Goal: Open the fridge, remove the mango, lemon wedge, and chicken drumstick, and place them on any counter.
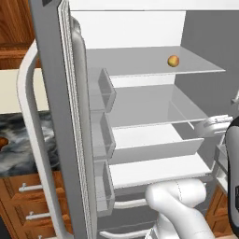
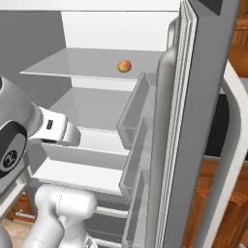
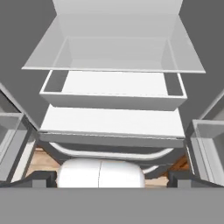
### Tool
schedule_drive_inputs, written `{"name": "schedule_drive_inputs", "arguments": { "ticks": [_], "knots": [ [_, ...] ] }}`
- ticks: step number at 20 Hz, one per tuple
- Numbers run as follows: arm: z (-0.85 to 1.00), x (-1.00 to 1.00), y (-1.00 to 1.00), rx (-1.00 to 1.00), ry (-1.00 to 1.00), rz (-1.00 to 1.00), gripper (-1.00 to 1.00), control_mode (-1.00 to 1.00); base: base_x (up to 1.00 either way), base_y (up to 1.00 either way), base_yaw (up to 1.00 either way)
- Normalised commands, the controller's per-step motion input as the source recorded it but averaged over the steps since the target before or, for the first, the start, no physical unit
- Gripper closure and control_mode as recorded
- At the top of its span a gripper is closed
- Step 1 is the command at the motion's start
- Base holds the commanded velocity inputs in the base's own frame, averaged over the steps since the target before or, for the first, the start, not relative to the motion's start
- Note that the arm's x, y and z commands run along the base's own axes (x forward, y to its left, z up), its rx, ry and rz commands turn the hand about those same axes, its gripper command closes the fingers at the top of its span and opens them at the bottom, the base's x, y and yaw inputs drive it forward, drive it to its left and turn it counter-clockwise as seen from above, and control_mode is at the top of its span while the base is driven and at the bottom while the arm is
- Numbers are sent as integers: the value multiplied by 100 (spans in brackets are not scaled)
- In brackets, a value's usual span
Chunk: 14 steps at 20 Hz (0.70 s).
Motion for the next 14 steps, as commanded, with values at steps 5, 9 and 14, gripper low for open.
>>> {"name": "schedule_drive_inputs", "arguments": {
  "ticks": [5, 9, 14],
  "knots": [
    [0, 0, 0, 0, 0, 0, -100, 100, 54, -2, -16],
    [0, 0, 0, 0, 0, 0, -100, 100, 59, 0, -12],
    [0, 0, 0, 0, 0, 0, -100, 100, 65, 0, -7]
  ]
}}
